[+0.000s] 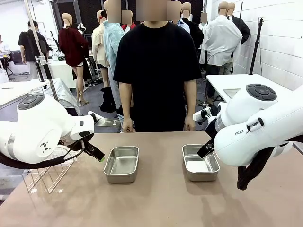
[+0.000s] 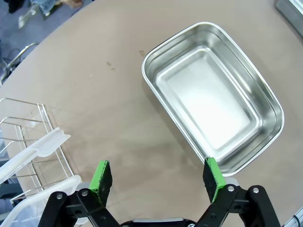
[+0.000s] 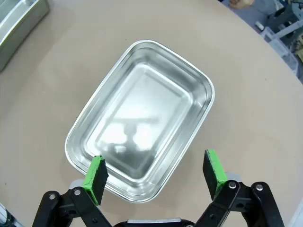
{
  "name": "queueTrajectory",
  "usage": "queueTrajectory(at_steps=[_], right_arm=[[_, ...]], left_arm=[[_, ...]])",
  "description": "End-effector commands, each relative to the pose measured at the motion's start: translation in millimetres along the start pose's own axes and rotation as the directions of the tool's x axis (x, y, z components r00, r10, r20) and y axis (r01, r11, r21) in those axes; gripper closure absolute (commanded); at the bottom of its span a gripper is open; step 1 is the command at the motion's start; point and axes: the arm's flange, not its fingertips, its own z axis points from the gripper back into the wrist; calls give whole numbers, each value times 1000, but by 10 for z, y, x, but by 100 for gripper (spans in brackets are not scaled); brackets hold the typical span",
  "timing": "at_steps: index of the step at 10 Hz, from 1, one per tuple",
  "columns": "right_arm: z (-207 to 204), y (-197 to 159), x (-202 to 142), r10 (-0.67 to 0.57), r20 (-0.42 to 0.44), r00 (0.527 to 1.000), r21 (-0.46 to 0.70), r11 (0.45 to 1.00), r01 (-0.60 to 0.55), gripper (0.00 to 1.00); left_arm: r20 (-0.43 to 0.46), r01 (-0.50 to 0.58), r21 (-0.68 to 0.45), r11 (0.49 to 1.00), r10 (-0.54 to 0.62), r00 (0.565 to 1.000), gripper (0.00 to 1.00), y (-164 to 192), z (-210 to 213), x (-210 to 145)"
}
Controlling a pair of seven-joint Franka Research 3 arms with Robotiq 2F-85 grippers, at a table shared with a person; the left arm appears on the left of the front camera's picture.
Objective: Place the bread in airtight containers.
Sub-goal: Lift both Airtight Container.
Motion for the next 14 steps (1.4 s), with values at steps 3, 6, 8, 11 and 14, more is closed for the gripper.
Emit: queueTrajectory(at_steps=[3, 6, 8, 11, 14], right_arm=[[0, -1, 0, 0, 0, 1000, 0, 1000, 0, 0], [0, -1, 0, 0, 0, 1000, 0, 1000, 0, 0], [0, 0, 0, 0, 0, 1000, 0, 1000, 0, 0], [840, -342, -266, 21, 86, 996, 13, 1000, -22, 0], [1447, -714, -543, 15, 218, 976, 209, 976, -62, 0]], left_arm=[[0, -2, 1, 1000, 2, 1000, 0, 11, 0, -3], [0, -2, 1, 1000, 2, 1000, 0, 11, 0, -3], [0, 0, 0, 1000, 0, 1000, 0, -1, 0, 0], [129, 31, -153, 988, -11, 992, 0, 56, 798, 199], [233, 23, -237, 971, 33, 972, 0, 313, 1429, 150]])
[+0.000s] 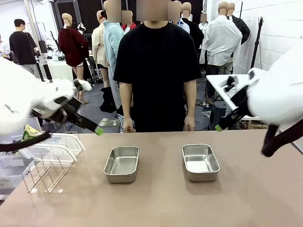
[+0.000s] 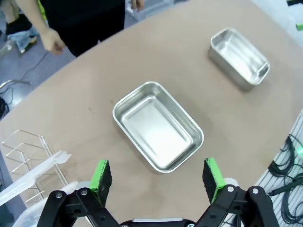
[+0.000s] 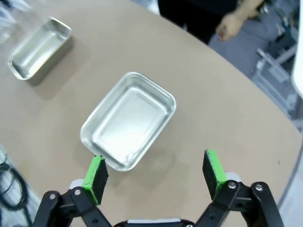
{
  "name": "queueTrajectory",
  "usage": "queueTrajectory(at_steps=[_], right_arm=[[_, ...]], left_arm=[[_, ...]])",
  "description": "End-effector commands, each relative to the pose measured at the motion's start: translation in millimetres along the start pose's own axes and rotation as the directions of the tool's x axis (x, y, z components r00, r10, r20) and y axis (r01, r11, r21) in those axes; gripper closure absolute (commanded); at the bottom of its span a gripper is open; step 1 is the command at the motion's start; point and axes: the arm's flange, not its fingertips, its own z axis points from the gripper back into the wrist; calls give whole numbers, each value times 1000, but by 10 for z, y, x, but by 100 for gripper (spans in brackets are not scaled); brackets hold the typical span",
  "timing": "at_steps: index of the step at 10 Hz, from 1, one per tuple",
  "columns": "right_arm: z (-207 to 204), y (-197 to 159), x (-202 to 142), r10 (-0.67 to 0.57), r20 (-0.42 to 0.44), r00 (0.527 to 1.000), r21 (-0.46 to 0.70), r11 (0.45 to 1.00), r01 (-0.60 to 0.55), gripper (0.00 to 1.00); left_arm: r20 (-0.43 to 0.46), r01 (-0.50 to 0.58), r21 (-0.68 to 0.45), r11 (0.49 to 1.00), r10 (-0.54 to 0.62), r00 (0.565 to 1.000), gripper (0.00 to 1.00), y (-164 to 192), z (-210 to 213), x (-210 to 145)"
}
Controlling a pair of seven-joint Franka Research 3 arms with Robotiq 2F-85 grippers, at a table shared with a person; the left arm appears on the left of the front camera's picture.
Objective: Place the bread in airtight containers.
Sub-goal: Lift both Airtight Container.
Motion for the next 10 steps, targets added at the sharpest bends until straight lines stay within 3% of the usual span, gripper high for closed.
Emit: queueTrajectory(at_steps=[1, 5, 9, 10], right_arm=[[433, -22, -553, 29, 94, 995, 156, 987, -43, 0], [464, -86, -577, 17, 171, 985, 238, 970, -58, 0], [401, -108, -540, 33, 153, 988, 240, 968, -69, 0], [310, -161, -533, -26, 125, 992, 194, 981, 1, 0]], left_arm=[[68, -7, -30, 1000, 9, 998, 0, 206, 335, -86], [40, -17, -156, 988, 24, 999, 0, 122, 368, -158], [36, -23, -150, 988, 29, 999, 0, 76, 381, -183], [25, -62, -151, 987, 66, 997, 0, 93, 357, -179]])
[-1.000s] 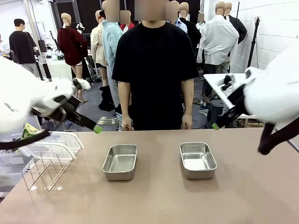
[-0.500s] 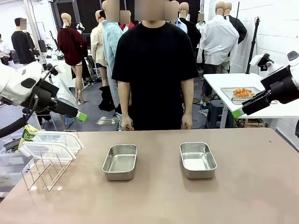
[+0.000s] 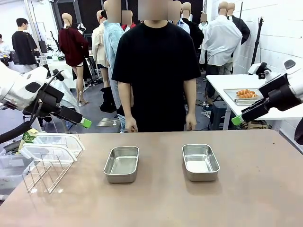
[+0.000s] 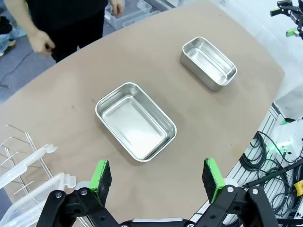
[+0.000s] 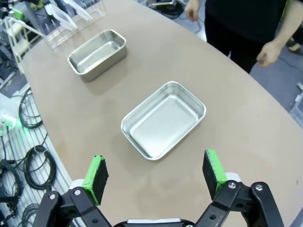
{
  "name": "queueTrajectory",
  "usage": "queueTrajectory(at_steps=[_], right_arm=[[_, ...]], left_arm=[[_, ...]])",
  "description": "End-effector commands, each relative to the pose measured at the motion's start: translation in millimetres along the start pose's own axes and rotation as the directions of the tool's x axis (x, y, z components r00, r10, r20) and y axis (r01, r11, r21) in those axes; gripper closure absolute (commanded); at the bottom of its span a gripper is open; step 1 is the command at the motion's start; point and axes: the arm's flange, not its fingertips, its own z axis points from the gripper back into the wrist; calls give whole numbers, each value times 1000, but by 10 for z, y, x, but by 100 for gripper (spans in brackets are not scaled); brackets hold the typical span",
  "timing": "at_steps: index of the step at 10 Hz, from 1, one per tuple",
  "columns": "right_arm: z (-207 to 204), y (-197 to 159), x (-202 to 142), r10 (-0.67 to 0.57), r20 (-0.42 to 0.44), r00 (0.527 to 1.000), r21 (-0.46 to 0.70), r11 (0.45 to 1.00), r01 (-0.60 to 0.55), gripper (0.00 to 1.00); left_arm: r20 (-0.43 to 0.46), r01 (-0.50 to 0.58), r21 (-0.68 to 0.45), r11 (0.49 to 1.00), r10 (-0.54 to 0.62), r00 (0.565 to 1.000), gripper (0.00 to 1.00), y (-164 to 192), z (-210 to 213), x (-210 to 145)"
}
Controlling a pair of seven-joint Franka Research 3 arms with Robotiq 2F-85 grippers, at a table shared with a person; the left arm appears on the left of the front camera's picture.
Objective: Place the bread in airtight containers.
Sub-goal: Lift both Airtight Container.
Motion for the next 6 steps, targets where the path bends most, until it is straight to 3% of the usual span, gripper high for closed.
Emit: queueTrajectory(at_steps=[1, 6], right_arm=[[38, 29, 15, 13, 8, 1000, 11, 1000, -13, 0], [38, 29, 15, 13, 8, 1000, 11, 1000, -13, 0]], left_arm=[[-2, 9, 1, 1000, -9, 1000, 0, -12, 1, 4], [-2, 9, 1, 1000, -9, 1000, 0, -12, 1, 4]])
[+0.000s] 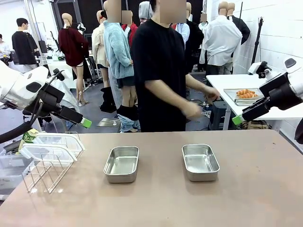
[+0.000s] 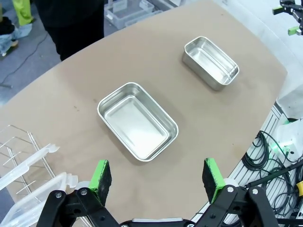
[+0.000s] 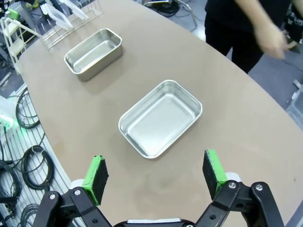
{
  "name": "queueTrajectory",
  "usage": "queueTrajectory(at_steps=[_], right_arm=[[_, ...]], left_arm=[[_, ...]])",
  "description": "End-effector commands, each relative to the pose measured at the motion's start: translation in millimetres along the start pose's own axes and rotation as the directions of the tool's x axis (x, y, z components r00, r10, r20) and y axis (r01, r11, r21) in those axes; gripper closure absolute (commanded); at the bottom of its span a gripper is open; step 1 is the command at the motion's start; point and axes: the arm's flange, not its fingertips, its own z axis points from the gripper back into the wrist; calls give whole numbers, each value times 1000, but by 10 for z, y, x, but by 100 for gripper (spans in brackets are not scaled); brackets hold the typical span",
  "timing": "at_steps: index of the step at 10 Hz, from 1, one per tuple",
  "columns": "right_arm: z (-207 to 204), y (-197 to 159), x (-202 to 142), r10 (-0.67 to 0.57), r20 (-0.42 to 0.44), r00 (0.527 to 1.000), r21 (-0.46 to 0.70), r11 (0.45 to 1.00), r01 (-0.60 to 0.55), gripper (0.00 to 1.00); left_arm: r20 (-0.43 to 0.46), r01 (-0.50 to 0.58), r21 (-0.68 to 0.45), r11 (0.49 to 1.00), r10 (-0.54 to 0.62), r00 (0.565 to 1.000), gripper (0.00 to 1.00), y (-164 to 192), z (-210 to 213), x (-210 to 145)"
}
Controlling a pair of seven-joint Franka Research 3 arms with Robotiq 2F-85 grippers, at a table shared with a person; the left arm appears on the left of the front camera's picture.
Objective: Place the bread in airtight containers.
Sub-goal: Lift both Airtight Container.
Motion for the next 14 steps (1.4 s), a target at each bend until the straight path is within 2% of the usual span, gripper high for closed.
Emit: queueTrajectory(at_steps=[1, 14], right_arm=[[-10, -4, -8, 7, 13, 1000, 28, 1000, -7, 0], [-10, -4, -8, 7, 13, 1000, 28, 1000, -7, 0]], left_arm=[[2, -2, -15, 1000, 2, 1000, 0, 21, -7, -9], [2, -2, -15, 1000, 2, 1000, 0, 21, -7, -9]])
